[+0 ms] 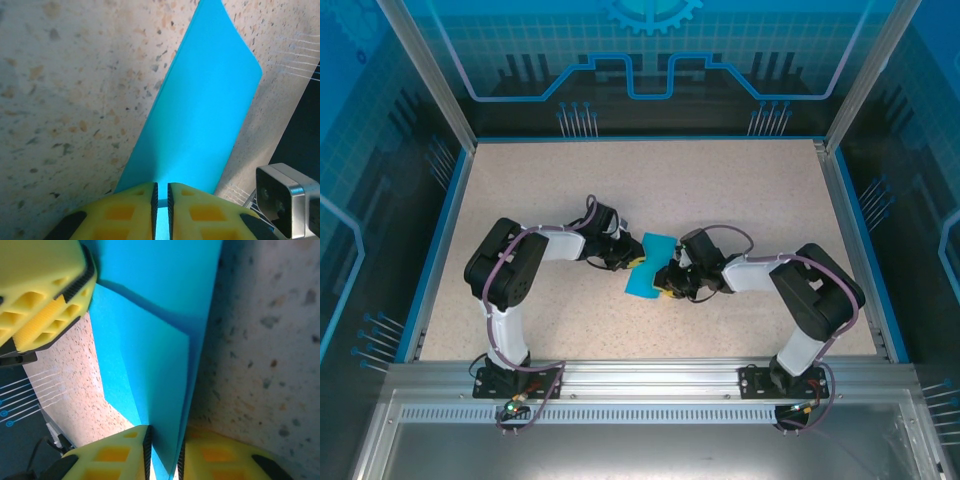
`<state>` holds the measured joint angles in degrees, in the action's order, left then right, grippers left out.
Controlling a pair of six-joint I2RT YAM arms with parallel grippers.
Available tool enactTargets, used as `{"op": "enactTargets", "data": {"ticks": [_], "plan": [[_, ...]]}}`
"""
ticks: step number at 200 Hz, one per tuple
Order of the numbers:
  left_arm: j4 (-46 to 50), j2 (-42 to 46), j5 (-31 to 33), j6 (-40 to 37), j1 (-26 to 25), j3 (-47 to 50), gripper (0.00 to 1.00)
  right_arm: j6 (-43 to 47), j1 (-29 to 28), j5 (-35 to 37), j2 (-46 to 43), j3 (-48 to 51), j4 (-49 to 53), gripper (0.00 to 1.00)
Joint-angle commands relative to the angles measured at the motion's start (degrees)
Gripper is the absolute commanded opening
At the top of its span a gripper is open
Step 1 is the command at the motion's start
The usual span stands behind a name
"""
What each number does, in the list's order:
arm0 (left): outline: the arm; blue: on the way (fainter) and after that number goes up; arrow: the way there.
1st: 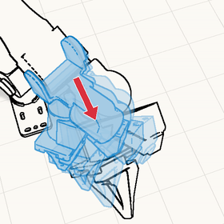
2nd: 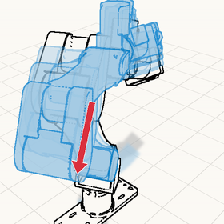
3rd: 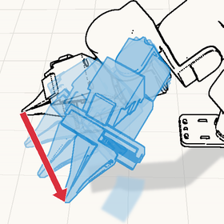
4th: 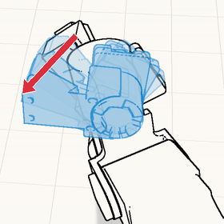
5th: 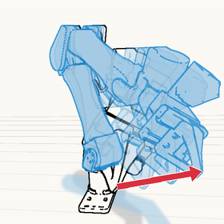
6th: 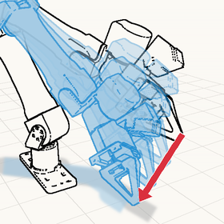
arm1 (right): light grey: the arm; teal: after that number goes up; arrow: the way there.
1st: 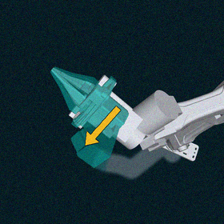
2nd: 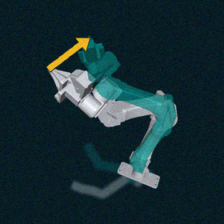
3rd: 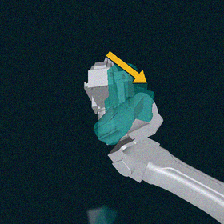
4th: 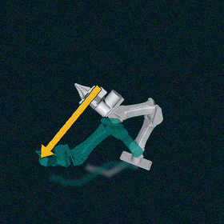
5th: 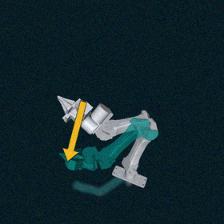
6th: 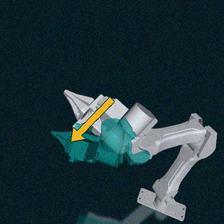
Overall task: Fold a paper plane with a square sheet of paper (pick it up from the middle)
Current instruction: Turn over the paper at the center of the table.
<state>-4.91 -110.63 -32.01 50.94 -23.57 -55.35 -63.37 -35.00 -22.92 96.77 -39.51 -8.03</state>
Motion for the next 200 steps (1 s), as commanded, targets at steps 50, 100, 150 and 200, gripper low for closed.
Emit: {"op": "enactTargets", "data": {"ticks": [50, 100, 150, 200], "plan": [[4.9, 13.8, 5.1, -1.7, 0.2, 0.4, 0.31, 10.1, 2.2, 1.5, -5.5, -2.4, 6.2, 0.04], [15.2, 28.6, 20.0, -4.5, 0.2, 4.4, 0.39, 26.9, 1.9, 19.1, -15.9, -16.1, 40.6, 0.04], [24.2, 42.8, 37.1, -2.6, 0.3, 10.0, 0.46, 29.7, -3.0, 53.1, -14.7, -35.6, 76.5, 0.05], [27.7, 52.1, 47.4, 0.2, 0.4, 14.5, 0.54, 23.6, -11.5, 61.1, 5.3, -47.2, 90.7, 0.07]]}}
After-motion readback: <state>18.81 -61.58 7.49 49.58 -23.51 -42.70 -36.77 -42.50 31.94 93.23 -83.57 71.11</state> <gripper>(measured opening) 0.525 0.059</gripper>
